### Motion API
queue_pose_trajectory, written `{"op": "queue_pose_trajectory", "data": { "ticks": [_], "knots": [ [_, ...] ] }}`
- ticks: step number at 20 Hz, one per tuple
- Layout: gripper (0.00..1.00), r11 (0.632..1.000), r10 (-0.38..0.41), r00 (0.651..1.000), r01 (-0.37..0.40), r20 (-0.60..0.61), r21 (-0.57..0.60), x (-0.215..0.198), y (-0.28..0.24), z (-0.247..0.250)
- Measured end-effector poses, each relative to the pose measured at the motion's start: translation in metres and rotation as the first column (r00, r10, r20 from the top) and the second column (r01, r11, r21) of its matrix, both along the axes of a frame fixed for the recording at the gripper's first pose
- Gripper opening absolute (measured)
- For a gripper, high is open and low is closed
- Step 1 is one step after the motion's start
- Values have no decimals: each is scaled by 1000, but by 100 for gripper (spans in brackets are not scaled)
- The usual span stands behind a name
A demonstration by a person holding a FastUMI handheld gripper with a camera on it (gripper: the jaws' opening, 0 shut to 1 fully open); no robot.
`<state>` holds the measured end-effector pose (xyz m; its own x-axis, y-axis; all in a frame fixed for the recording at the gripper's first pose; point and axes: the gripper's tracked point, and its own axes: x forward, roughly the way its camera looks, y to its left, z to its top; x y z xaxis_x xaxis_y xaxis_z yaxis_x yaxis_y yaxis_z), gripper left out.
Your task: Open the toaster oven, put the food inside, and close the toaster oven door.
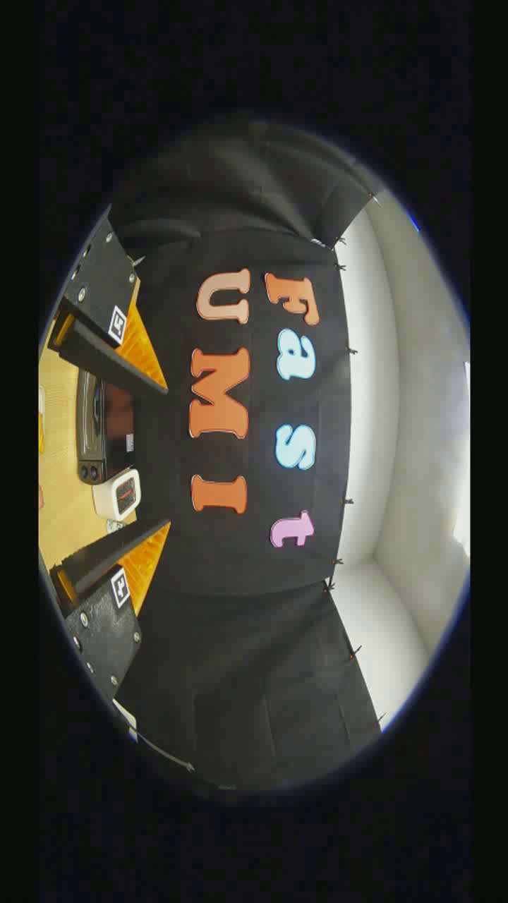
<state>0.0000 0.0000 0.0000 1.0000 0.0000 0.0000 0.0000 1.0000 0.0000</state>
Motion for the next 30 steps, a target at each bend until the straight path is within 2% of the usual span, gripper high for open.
{"op": "queue_pose_trajectory", "data": {
  "ticks": [20, 25, 30],
  "knots": [
    [99, 999, 17, 1000, -17, -11, 29, 15, 9, -14],
    [99, 999, 29, 999, -28, -38, 40, 40, 23, -48],
    [99, 995, 84, 994, -81, -71, 52, 77, 53, -100]
  ]
}}
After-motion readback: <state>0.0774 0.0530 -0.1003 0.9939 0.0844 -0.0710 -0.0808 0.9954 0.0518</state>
